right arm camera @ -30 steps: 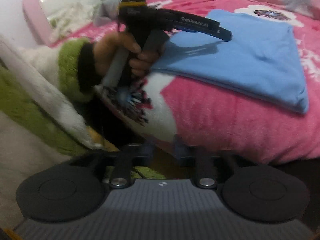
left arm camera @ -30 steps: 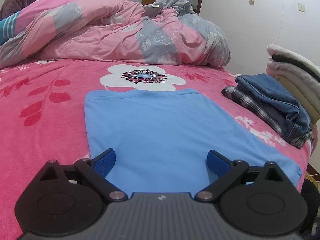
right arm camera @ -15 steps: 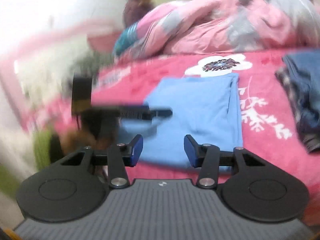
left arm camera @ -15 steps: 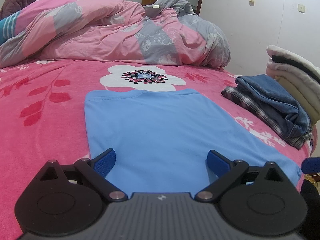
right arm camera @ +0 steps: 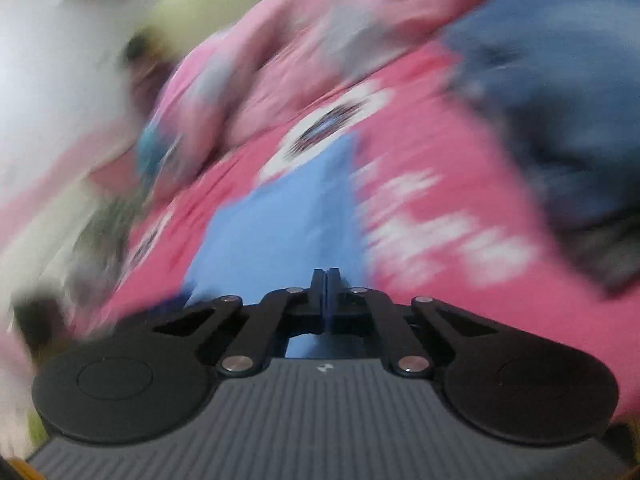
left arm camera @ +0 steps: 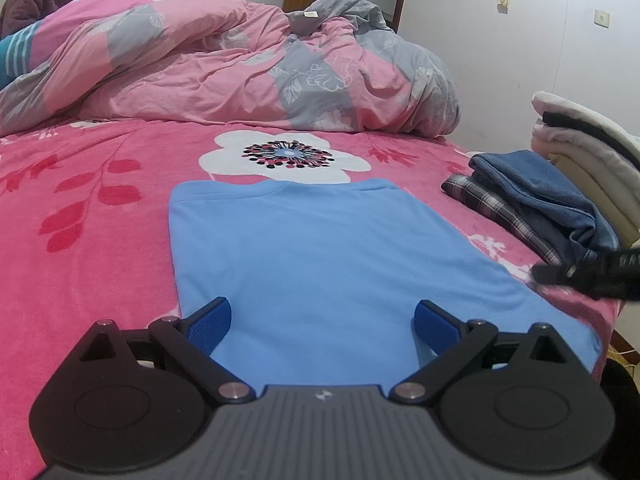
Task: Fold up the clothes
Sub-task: 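Move both grippers open to the folded light-blue shirt's edge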
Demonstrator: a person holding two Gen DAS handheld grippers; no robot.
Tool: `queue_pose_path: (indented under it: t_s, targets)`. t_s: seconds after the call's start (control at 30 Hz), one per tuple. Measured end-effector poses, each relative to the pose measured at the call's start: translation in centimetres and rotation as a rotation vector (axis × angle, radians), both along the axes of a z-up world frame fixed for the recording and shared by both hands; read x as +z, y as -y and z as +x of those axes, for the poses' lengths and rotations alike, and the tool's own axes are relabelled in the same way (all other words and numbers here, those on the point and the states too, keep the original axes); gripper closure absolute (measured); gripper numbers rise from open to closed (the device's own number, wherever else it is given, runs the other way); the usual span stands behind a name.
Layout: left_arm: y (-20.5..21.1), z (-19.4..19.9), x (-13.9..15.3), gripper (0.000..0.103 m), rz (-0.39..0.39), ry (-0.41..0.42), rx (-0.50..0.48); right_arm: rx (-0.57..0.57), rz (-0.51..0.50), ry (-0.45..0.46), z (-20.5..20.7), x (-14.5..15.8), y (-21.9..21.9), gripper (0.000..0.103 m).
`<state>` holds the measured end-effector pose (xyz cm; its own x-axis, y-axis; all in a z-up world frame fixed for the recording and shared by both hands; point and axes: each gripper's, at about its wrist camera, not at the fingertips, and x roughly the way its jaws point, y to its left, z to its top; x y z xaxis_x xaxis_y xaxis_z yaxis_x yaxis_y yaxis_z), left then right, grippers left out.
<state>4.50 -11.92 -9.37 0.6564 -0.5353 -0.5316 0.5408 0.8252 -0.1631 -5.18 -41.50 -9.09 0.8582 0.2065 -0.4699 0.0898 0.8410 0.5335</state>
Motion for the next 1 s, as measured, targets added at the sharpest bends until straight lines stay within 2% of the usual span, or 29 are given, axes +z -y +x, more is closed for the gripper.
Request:
queue_pose_path:
  t_s: [0.03, 0.07, 0.17, 0.23, 0.3, 0.37, 0.4, 0.43, 0.47, 0.5, 0.63, 0.7, 0.77, 0.9, 0.97, 1.0]
  targets:
    - [0.0, 0.0, 0.0, 0.004, 0.001, 0.000, 0.000, -0.042, -0.013, 0.007, -0.3, 0.4, 0.7, 0.103]
    - [0.0, 0.0, 0.0, 0.004, 0.002, 0.001, 0.000, -0.038, -0.038, 0.031, -0.6, 1.0, 0.6, 0.103]
    - [0.1, 0.0, 0.0, 0.003, 0.003, 0.001, -0.001, 0.077, -0.084, 0.068, -0.2, 2.0, -1.5, 0.103]
    - [0.1, 0.0, 0.0, 0.003, 0.002, 0.000, -0.001, 0.180, -0.157, 0.057, 1.2, 1.7, -3.6, 0.102]
    - [0.1, 0.0, 0.0, 0.003, 0.002, 0.000, -0.003, 0.223, -0.183, 0.024, 3.2, 0.6, -4.3, 0.103]
    - [0.1, 0.0, 0.0, 0.003, 0.002, 0.000, -0.004, 0.173, -0.142, 0.008, 4.8, -0.4, -2.9, 0.103]
    - [0.1, 0.0, 0.0, 0.003, 0.001, 0.000, -0.004, 0.109, -0.102, 0.004, 5.3, -0.5, -1.7, 0.103]
    - [0.0, 0.0, 0.0, 0.003, -0.001, 0.000, -0.004, 0.017, -0.112, -0.015, 5.5, -0.2, -0.7, 0.099]
    - [0.0, 0.0, 0.0, 0.003, -0.002, 0.000, -0.004, -0.057, -0.147, -0.022, 5.4, 0.4, 0.1, 0.099]
    - [0.0, 0.0, -0.1, 0.003, -0.002, 0.000, -0.004, -0.079, -0.157, -0.001, 4.8, 1.0, 0.5, 0.099]
    - [0.3, 0.0, 0.1, 0.003, 0.014, -0.003, 0.001, -0.059, -0.132, 0.033, 2.3, 2.2, 0.3, 0.099]
    - [0.5, -0.1, 0.4, 0.003, 0.025, -0.009, 0.010, -0.033, -0.152, 0.004, 1.8, 2.0, -0.6, 0.098]
    - [0.2, -0.2, 1.1, 0.003, 0.029, -0.021, 0.032, -0.014, -0.129, -0.008, 1.3, 1.9, -0.9, 0.097]
    - [-1.1, 0.0, 3.1, 0.003, 0.013, -0.054, 0.109, 0.007, -0.087, -0.002, 1.8, 2.5, -1.2, 0.074]
    - [-1.5, 0.6, 4.0, 0.003, 0.030, -0.075, 0.153, 0.025, -0.085, 0.001, 2.5, 3.0, -1.5, 0.068]
    - [-1.7, 0.9, 4.3, 0.003, 0.039, -0.086, 0.171, 0.038, -0.084, -0.006, 3.1, 3.1, -1.6, 0.058]
